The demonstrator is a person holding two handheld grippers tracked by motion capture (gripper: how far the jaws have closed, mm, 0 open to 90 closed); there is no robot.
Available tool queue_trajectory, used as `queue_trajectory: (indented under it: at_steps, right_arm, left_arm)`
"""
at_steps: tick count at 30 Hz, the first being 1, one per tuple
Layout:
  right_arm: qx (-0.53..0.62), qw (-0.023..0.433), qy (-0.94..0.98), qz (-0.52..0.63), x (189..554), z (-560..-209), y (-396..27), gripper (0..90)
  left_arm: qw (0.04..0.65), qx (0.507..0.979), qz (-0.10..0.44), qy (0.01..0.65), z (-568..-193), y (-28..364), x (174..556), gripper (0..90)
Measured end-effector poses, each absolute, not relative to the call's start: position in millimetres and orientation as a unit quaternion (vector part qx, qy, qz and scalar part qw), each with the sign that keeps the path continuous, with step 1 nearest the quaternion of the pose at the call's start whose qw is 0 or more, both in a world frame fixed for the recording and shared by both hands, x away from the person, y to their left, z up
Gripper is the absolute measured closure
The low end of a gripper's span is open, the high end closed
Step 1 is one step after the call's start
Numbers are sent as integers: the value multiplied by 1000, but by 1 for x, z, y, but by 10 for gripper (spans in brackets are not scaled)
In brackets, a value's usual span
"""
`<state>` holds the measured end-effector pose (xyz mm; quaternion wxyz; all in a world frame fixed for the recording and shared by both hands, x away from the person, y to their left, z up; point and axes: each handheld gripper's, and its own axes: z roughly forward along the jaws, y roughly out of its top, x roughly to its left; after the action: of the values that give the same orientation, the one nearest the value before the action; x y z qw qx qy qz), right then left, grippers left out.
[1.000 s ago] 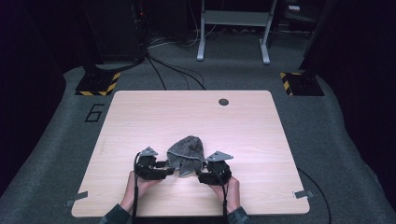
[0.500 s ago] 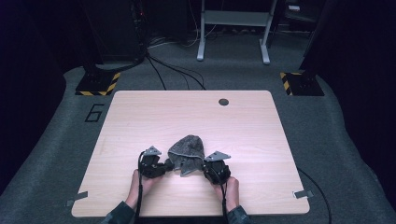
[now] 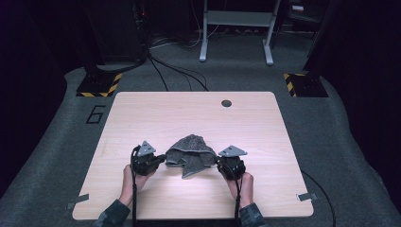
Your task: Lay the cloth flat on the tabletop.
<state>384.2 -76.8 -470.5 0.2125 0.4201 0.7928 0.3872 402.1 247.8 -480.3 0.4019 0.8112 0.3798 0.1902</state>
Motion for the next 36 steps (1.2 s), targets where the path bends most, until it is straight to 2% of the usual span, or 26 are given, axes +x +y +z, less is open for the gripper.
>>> queue_trajectory:
  at_steps: [3,6,9,11,15,17,21,23,26,29,34,36]
  right_arm:
    - [419,214,788,397,385,-460,-82,880]
    - [422,214,786,399,385,-458,-84,881]
    - [419,204,795,388,386,-465,-82,882]
    - [416,195,804,376,386,-473,-76,882]
    - [414,191,807,375,385,-474,-72,882]
    - [407,198,808,376,386,-472,-72,882]
    - [415,196,805,377,387,-470,-73,882]
    - [414,197,804,378,388,-471,-73,882]
    - [412,199,805,377,389,-471,-74,882]
    - [419,199,801,378,390,-471,-75,882]
    - [423,203,797,380,391,-471,-80,883]
    - [427,206,792,385,392,-468,-84,882]
  left_arm:
    - [388,818,219,364,-468,251,402,894]
    - [375,826,216,360,-467,252,404,893]
    - [361,837,190,365,-482,252,409,890]
    - [375,830,156,382,-495,254,411,871]
    - [396,814,139,403,-496,256,410,715]
    - [402,805,129,416,-492,258,409,588]
    - [407,802,113,423,-492,256,414,430]
    - [407,800,106,428,-495,252,418,376]
    - [399,804,89,432,-501,247,423,357]
    - [384,818,84,421,-506,240,425,401]
    - [373,829,97,406,-508,232,422,688]
    - [372,832,124,392,-502,231,418,758]
